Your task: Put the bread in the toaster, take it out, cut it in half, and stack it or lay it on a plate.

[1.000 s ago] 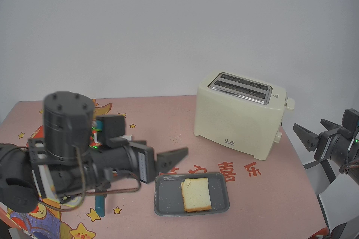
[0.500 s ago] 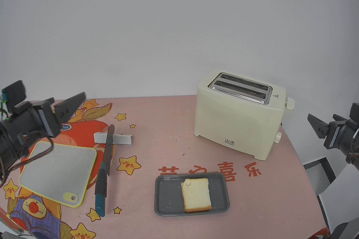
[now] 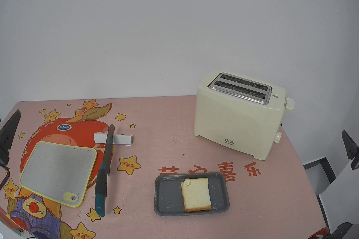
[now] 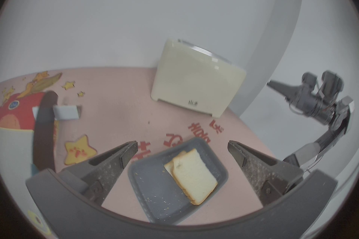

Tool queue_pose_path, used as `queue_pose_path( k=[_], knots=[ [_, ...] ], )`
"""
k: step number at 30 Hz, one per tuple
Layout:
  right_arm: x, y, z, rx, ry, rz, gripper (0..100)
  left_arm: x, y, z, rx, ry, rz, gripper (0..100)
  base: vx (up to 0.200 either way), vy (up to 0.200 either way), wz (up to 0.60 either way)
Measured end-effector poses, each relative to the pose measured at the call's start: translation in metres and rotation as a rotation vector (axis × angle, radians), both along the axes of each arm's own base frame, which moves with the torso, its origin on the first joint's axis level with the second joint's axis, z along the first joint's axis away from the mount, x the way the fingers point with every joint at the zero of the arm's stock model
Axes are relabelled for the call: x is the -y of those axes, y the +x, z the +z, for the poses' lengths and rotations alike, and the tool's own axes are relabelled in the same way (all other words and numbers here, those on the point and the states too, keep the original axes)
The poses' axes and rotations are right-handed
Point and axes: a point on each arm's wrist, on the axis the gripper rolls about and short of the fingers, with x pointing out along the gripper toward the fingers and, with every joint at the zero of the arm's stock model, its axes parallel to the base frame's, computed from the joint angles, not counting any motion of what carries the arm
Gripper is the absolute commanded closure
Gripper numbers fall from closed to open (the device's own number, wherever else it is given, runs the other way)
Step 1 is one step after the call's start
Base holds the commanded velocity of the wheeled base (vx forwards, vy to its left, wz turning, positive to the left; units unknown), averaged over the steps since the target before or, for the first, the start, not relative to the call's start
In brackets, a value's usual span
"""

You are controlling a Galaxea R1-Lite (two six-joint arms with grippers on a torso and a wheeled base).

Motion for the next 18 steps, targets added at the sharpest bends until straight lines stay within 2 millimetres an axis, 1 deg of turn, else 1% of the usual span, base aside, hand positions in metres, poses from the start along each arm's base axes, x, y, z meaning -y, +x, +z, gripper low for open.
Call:
queue_pose_path(
  k=[6, 10, 14, 16, 18],
  knots=[
    [0.007, -0.027, -0.019, 0.06, 0.004, 0.0, 0, -0.011, -0.034, -0.03, 0.07, -0.015, 0.041, 0, 0.0, 0.0, 0.0],
    [0.009, -0.043, -0.034, 0.057, 0.005, 0.028, 0, -0.015, -0.054, -0.052, 0.091, -0.015, 0.053, 0, 0.0, 0.0, 0.0],
    [0.01, -0.06, -0.056, 0.012, 0.003, 0.053, 0, -0.017, -0.065, -0.071, 0.097, -0.01, 0.059, 0, 0.0, 0.0, 0.0],
    [0.011, -0.065, -0.065, 0.002, 0.005, 0.059, 0, -0.017, -0.067, -0.081, 0.08, 0.003, 0.051, 0, 0.0, 0.0, 0.0],
    [0.011, -0.07, -0.072, 0.015, 0.01, 0.069, 0, -0.017, -0.067, -0.096, 0.026, 0.025, 0.031, 0, 0.0, 0.0, 0.0]
  ],
)
